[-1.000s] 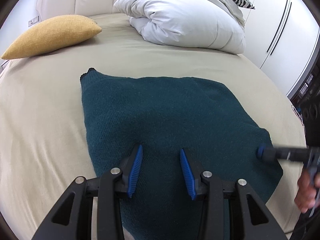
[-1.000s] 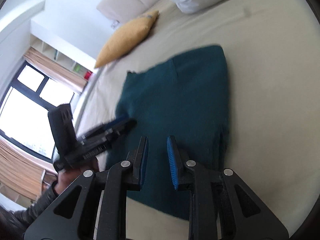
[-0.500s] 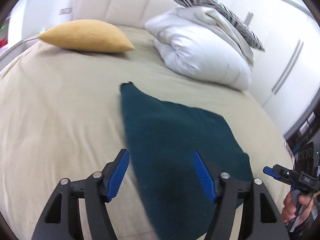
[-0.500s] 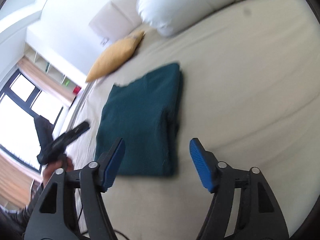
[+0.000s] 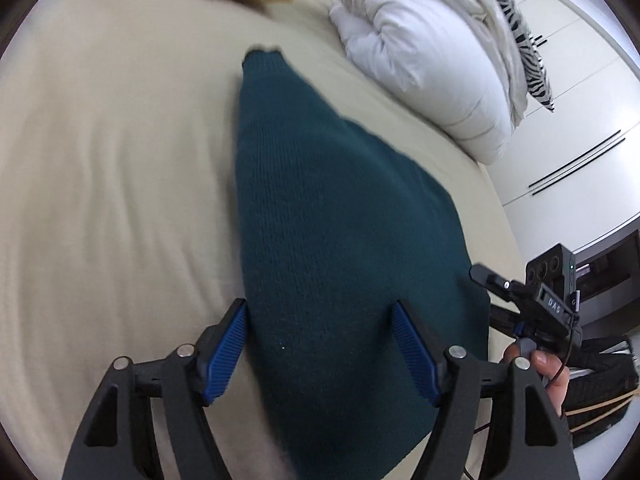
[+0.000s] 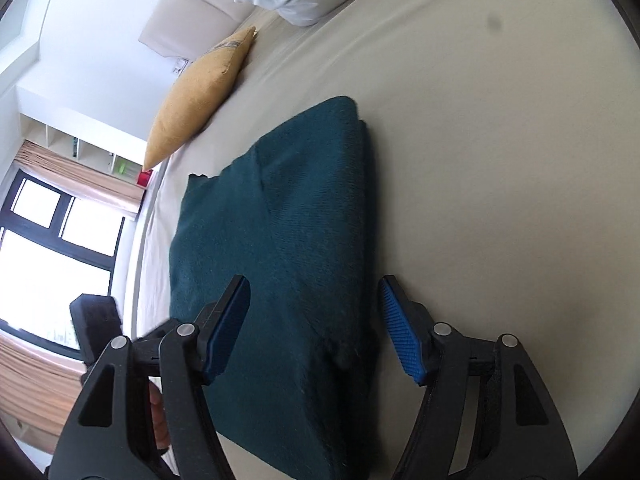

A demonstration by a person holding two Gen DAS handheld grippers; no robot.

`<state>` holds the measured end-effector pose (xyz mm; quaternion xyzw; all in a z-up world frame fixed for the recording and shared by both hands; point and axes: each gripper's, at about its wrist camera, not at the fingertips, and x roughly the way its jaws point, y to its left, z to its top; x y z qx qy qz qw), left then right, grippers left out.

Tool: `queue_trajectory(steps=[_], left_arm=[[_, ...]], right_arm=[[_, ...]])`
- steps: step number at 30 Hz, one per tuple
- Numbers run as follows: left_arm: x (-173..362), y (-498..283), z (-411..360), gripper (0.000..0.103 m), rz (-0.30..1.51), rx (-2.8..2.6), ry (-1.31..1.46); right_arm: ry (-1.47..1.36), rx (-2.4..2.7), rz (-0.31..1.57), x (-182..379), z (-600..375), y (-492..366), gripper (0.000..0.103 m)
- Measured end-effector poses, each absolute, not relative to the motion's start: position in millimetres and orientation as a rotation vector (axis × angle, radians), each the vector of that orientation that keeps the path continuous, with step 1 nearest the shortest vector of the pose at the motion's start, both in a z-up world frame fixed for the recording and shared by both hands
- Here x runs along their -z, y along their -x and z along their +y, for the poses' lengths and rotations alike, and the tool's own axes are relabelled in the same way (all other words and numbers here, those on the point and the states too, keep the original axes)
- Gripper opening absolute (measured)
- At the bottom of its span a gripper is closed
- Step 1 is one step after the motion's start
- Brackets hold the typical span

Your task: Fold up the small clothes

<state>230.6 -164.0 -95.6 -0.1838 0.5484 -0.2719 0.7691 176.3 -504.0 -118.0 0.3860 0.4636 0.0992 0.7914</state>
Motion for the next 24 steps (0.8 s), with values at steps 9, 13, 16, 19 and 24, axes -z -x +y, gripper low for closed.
queue_trajectory(steps=[9, 13, 16, 19, 24], left_arm=[[90.4, -231.9, -165.0, 0.046, 1.198, 0.588, 0.393], [74.5, -215.6, -156.7, 0.043, 1.185, 0.58, 0.369], [54.6, -193.4, -140.7, 0.043, 1.153, 0.581, 0.353], [32.8, -160.8, -109.8, 0.043, 1.102, 0.569, 0.331], [15.3, -107.2, -57.4, 0.043, 1.051, 0.54, 0.301]], right_arm=[[-0.687, -0.139, 1.041, 109.6, -474.8, -178.8, 0.023], [-0.607, -0.134, 0.998, 76.9, -454.2, -158.5, 0.022], [-0.529, -0.163, 0.978, 50.8, -424.1, -138.3, 0.022], [-0.475, -0.217, 0.965, 32.2, -388.5, -112.6, 0.022], [-0.437, -0.309, 0.946, 17.8, -329.2, -74.9, 0.022]])
